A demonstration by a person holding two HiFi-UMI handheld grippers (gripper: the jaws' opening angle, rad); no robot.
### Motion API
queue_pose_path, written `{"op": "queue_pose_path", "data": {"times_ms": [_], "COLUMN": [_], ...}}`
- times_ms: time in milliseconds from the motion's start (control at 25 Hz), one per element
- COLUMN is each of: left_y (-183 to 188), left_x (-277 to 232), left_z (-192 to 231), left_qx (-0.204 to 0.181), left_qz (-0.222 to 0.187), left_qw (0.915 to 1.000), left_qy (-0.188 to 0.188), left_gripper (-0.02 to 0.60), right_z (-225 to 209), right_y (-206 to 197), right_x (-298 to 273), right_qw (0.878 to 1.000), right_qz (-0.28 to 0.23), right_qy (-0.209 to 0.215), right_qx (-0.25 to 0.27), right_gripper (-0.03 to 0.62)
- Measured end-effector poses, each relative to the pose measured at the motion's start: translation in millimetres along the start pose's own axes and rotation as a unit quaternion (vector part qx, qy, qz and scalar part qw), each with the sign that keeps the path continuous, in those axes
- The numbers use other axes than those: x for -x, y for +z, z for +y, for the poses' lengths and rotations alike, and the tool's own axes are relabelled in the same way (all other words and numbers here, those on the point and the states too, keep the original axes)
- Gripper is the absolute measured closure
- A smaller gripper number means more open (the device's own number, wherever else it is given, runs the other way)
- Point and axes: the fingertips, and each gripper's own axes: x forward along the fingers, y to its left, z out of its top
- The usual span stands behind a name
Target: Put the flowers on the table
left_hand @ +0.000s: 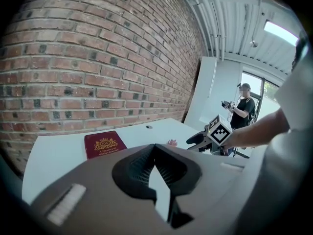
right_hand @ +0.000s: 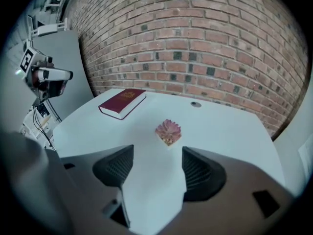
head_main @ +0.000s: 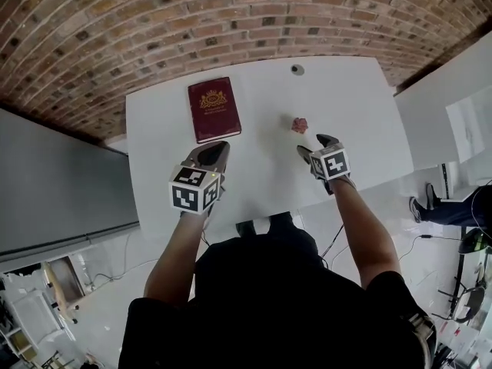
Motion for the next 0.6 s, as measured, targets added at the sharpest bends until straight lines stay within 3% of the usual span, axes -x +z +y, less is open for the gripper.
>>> {"op": "queue_pose_path", "data": {"times_ms": [320, 600], "left_y": [7, 17], "left_x": [29, 31], "left_z": [-1, -6], "left_qx": [-0.007, -0.005], "left_qz": [-0.027, -0.045], "left_qw": [0.9995, 0.9988], "left_qy": [-0.013, -0.018], "left_gripper": [0.57, 0.569], "right_z": [37, 39], "right_y": [-3, -8], "right_x": [42, 73], "right_qw": [0.999, 0.998], "right_qz": [-0.025, -0.041], "right_qy": [-0.008, -0.015], "right_qx": [-0.031, -0.044], "right_gripper": [0.309, 0.339]}}
